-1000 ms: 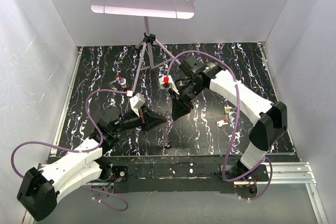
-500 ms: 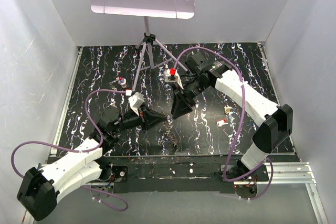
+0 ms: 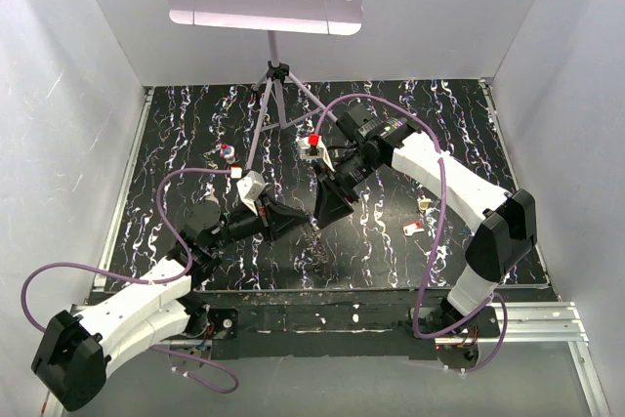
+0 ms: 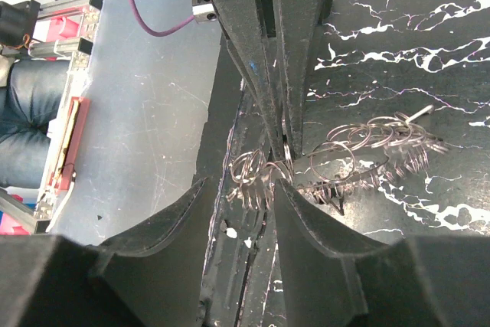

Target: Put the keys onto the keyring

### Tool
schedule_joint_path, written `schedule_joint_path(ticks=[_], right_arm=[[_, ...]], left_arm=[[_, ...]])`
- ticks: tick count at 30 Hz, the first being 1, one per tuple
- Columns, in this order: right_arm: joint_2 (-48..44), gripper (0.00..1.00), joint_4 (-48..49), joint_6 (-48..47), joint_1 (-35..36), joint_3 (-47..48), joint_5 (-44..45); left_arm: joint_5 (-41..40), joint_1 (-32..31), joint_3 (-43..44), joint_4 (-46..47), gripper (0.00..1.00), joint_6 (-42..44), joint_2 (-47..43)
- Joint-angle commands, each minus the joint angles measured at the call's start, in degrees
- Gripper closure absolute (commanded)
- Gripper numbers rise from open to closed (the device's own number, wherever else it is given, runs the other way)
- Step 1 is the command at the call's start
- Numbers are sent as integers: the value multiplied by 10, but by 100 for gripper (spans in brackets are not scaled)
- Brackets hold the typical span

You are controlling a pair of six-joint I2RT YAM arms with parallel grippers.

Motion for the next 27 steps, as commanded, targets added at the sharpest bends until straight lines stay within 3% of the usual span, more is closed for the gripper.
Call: schedule_joint_path(ticks=[1,10,27], right_arm=[[3,53,8,-4,1,-2,-11],[-5,53,-25,-40,0,18,-8],[7,52,24,6,13,-6,9]], left_arm=[[-10,1,-8,29,100,-5,-16],[-16,1,-14,26,100,-7,-24],[-24,1,-21,39,100,-17,-26]])
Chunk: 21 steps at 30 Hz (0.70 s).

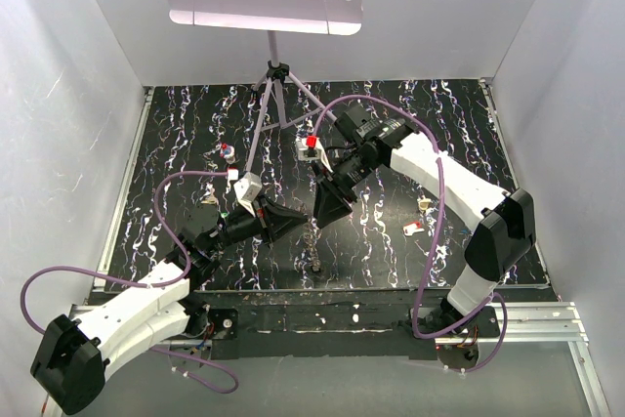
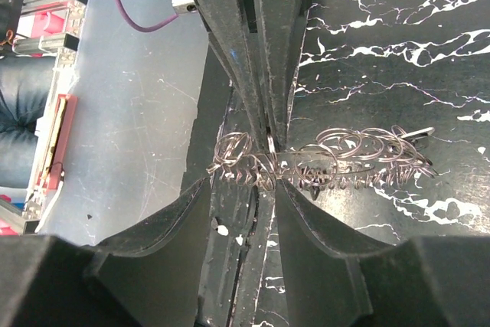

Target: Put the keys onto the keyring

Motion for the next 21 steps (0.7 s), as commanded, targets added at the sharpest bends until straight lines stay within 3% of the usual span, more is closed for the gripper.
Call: schedule_joint_path(ticks=[1,12,21], right_arm=[[3,53,8,1,11,-4,-15],[-6,61,-40,-46,22,9,-41],[0,61,-45,-46,51,13,-34]], left_arm=[[-10,1,-4,35,100,-3,-8],[-37,0,-13,22,100,5,-19],[-49,0,-18,23,100,5,-23]])
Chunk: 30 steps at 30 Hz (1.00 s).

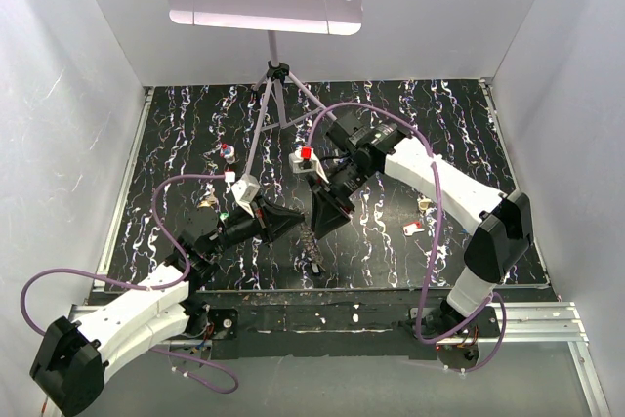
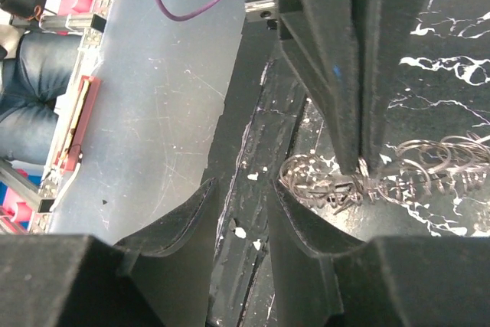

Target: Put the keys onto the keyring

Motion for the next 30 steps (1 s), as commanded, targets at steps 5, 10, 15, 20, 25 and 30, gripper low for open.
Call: schedule_joint_path(ticks=[5,10,15,20,25,30], right_arm=[[-1,60,-60,-33,21,69,6],[-33,59,-83,-38,8,123,60],[-68,59,-50,-14,-20,142,122],[-115,42,99,54,-35,95,224],[-29,7,27,98,-64,127,223],[-67,15,36,4,-78,68,37]], left_arm=[[-1,0,-7,28,100,10,-23],[9,0,-15,35,100,17,-40],[25,1,-9,49,100,25,-48],[38,1,15,34,100,49,-46],[32,1,31,28,100,75,-44],[23,0,25,57,100,61,-44]])
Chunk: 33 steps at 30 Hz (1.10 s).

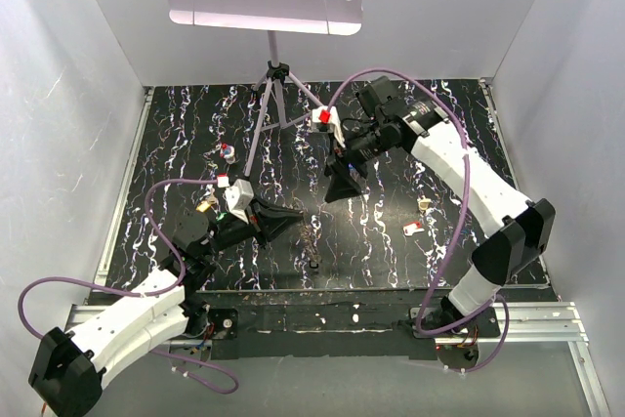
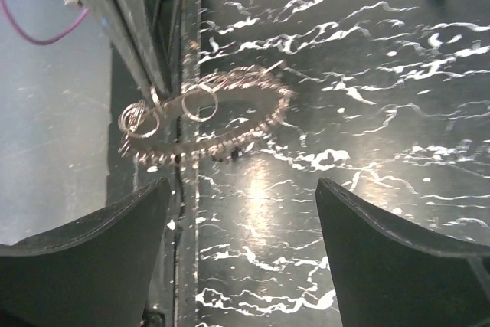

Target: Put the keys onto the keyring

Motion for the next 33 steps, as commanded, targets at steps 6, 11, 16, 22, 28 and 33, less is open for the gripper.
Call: schedule_joint_path(ticks=[6,11,16,22,28,33], right_arm=[[-98,17,4,-202,-8,-109,-233],[-78,28,23,-171,5,-94,-229],[-68,39,82,-77,16,-88,-189],[-71,46,117,-37,17,-117,-173],[-72,52,128,-28,25,-137,-177],[-69,57,130,-24,31,-137,-183]], left_arm=[[2,0,3,137,100,-37,18],[12,0,-7,227,100,-86,59],[18,0,-4,275,100,-113,93],[20,0,2,279,100,-117,103],[6,0,-6,277,100,-116,97],[2,0,-7,272,100,-114,94]])
